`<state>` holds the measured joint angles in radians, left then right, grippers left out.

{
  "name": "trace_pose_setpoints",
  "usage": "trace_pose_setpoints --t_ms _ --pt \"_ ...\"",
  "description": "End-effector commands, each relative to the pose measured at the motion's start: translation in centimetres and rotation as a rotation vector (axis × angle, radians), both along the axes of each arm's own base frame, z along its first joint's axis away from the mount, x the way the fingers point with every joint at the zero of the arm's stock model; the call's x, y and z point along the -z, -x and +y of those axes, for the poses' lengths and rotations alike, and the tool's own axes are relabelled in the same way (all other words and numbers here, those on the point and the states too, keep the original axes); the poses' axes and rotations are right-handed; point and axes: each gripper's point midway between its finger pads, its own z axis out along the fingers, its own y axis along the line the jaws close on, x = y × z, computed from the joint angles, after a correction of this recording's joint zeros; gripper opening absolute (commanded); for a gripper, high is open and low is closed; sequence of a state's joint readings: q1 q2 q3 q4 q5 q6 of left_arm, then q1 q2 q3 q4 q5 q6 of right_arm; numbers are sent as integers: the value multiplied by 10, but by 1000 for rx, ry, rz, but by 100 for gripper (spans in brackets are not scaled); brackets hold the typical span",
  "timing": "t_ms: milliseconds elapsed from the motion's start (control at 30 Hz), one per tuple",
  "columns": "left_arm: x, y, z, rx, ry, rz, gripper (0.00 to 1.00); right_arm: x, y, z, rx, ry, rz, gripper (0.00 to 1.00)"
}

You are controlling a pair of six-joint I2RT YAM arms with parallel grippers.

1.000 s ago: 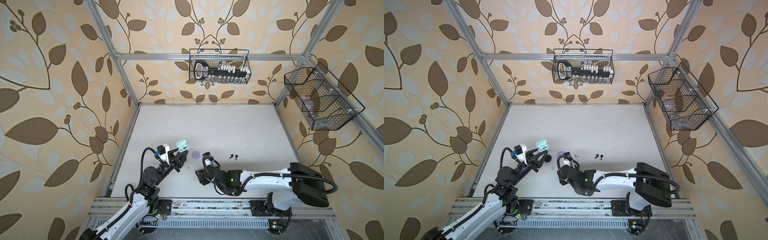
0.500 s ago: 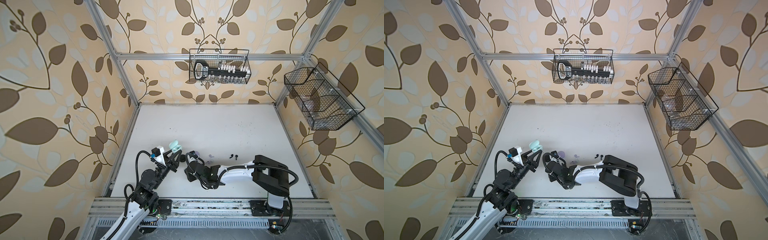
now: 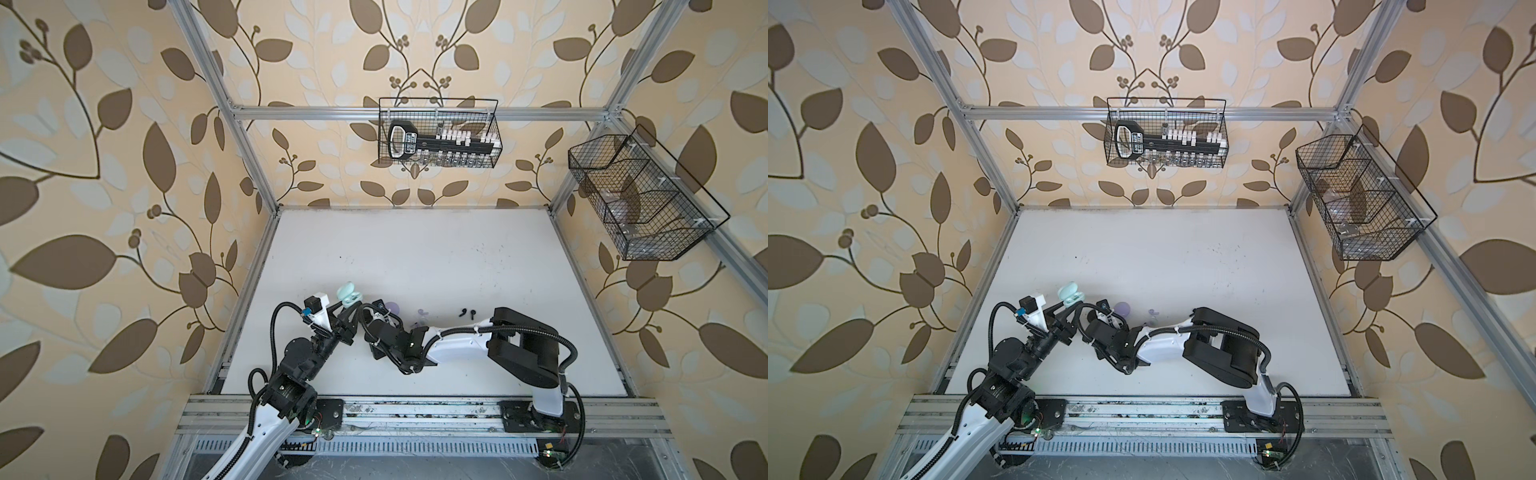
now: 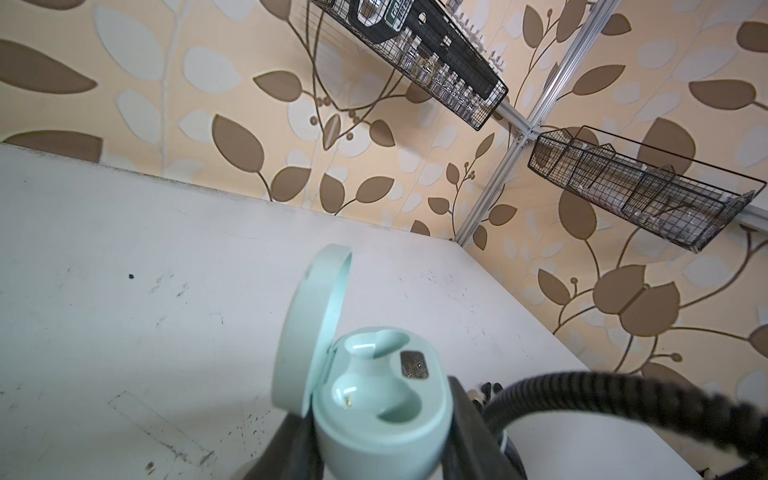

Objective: Insert the wireless bluetooth earbuds into the charging case

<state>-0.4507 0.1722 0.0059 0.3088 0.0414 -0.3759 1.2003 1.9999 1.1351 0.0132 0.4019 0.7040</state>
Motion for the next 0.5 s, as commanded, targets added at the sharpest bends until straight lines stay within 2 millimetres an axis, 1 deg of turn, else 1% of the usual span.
trace_pose_setpoints --t_ms 0,133,233,333,467 --pt "-32 2 3 -13 26 -84 0 11 -2 -12 20 101 -25 39" --pt "-31 2 3 -15 27 -82 0 14 -1 -13 15 117 -25 34" --pt "-31 2 3 -14 21 -82 0 16 1 -12 12 116 -22 29" --pt "-31 2 3 -13 21 -84 0 18 3 -13 14 112 -16 27" --pt "-30 2 2 -10 14 -85 0 15 4 -12 15 92 -12 25"
